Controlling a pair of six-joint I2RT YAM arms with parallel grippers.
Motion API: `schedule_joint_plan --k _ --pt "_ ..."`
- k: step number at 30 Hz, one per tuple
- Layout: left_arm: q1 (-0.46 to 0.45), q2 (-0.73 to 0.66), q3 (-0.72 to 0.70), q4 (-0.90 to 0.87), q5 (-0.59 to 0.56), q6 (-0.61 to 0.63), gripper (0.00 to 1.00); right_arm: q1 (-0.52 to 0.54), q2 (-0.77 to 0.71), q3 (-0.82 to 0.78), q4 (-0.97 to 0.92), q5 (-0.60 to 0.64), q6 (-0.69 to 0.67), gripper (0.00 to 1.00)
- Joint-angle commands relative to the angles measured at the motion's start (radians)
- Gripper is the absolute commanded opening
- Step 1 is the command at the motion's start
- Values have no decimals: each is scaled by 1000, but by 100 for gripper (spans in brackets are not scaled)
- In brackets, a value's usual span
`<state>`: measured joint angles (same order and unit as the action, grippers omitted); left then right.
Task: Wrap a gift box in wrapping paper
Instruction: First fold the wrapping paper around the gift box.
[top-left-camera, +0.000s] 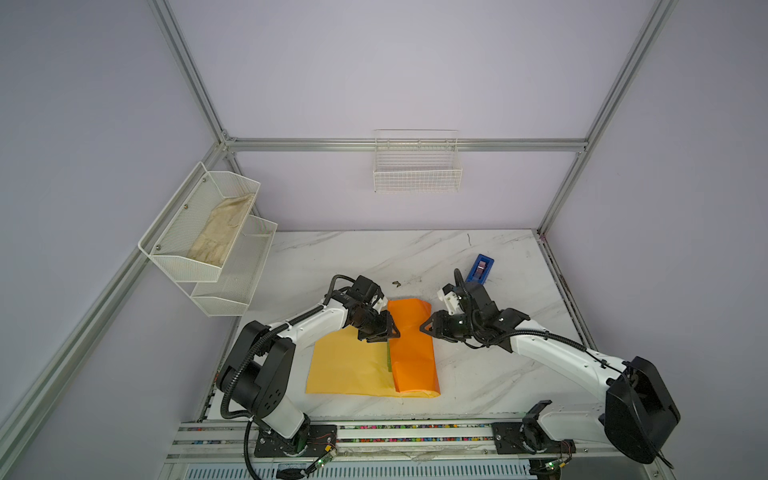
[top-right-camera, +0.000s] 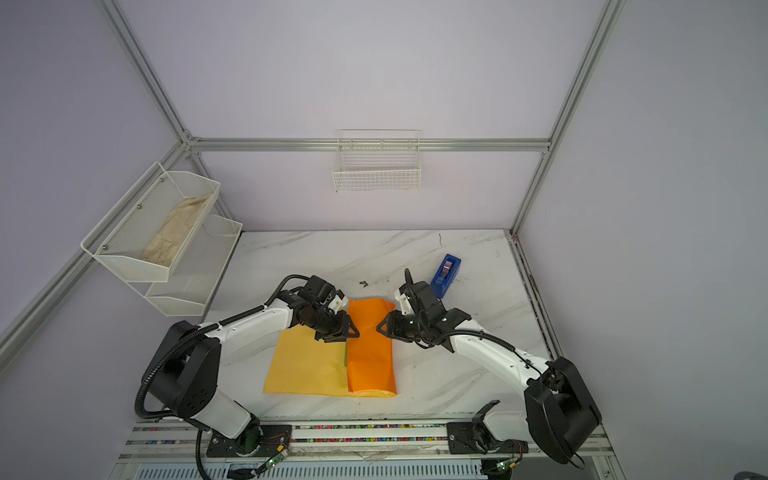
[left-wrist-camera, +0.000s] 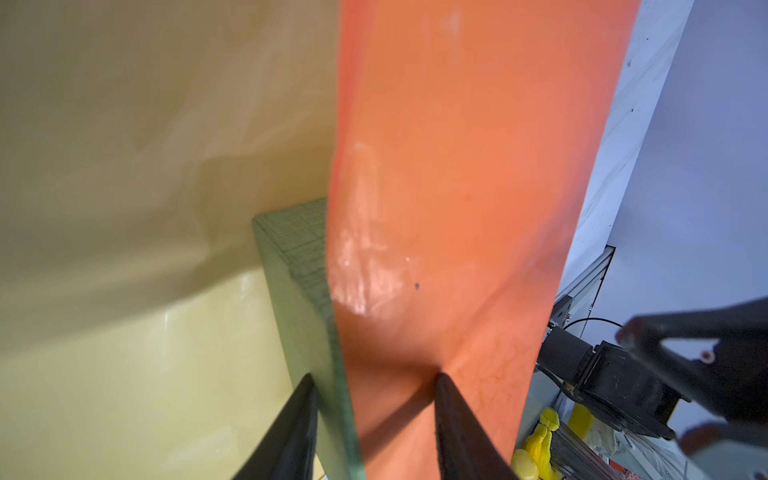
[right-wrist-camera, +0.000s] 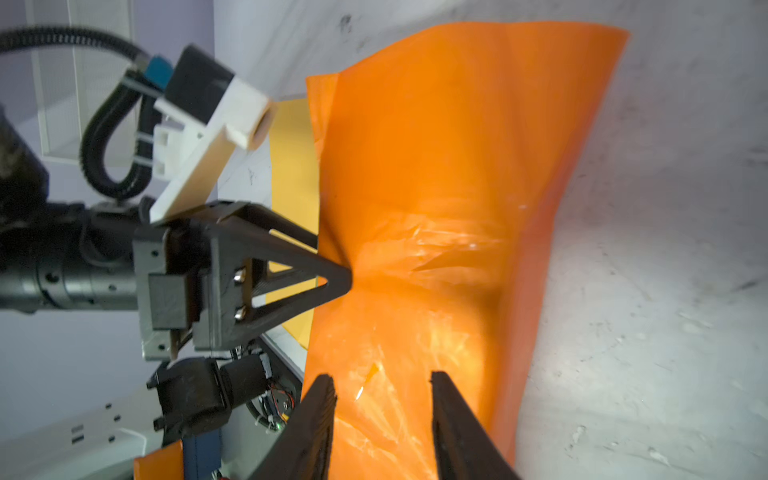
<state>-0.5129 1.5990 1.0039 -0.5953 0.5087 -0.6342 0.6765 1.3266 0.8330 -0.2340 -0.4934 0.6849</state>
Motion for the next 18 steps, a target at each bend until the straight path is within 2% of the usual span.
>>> schedule_joint_plan --k 1,5,11,14,18 --pt "-7 33 47 -55 -125 28 41 41 71 -9 60 -53 36 31" --pt "-7 12 60 -61 -127 24 45 49 106 -33 151 -76 82 24" --pt "-15 -86 53 -76 -67 -1 65 51 149 -66 164 -50 93 21" --pt "-46 -128 27 -98 -68 -11 70 52 158 -80 184 -51 107 20" --pt "-108 -134 2 -145 -102 -10 72 52 161 -69 176 -47 102 20"
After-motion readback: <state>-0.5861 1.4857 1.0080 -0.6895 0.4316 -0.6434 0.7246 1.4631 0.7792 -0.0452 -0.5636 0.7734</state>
